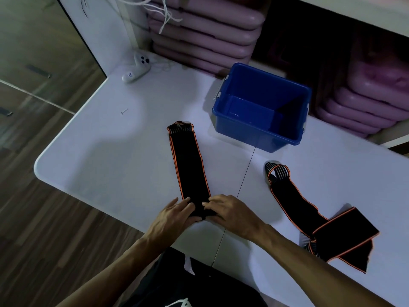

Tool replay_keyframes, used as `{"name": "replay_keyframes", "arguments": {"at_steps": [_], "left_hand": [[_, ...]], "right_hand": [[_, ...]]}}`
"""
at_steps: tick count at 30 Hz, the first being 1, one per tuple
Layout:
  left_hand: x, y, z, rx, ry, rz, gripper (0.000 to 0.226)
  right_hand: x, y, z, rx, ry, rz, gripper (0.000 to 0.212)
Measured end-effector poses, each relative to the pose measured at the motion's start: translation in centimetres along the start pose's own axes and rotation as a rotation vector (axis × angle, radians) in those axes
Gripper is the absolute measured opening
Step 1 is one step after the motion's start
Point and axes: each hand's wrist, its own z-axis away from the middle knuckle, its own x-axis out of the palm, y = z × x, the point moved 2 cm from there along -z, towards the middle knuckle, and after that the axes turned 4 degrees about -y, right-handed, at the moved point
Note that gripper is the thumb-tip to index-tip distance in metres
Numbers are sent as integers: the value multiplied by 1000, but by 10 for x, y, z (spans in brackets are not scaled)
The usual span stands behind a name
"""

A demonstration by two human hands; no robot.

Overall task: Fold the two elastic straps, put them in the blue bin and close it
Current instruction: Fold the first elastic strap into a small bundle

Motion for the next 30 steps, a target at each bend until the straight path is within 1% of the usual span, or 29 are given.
{"name": "replay_keyframes", "arguments": {"at_steps": [2, 4, 6, 8, 11, 13, 14, 16, 20, 25, 27, 30], "left_hand": [[0, -3, 1, -2, -6, 16, 32], [-2, -3, 0, -9, 12, 44, 33], [-7, -3, -3, -36, 45, 66, 37], [-10, -1, -7, -74, 71, 66, 40], [-13, 1, -11, -174, 107, 146, 38], [-16, -2, -14, -288, 134, 239, 29], [-16, -4, -17, -316, 156, 258, 23], [-18, -5, -24, -320, 195, 258, 16], [-15, -8, -31, -347, 226, 225, 16], [0, -19, -26, -357, 251, 148, 16], [-1, -17, -27, -316, 263, 129, 15], [-4, -17, -22, -191, 219, 29, 11]], "right_hand": [[-1, 0, -2, 40, -40, -64, 35], [-5, 2, -3, 125, -99, -204, 37], [-7, 6, -5, 184, -118, -298, 34], [-10, 6, -6, 216, -122, -333, 33], [-11, 5, -14, 262, -62, -357, 30], [-11, 4, -23, 306, 15, -380, 27], [-10, 4, -28, 320, 41, -379, 25], [-7, 6, -34, 344, 57, -342, 24], [-4, 9, -40, 376, 62, -301, 22], [-2, 9, -51, 367, -3, -273, 21], [0, 10, -51, 345, -2, -274, 19], [-1, 8, -47, 319, 33, -291, 10]]}}
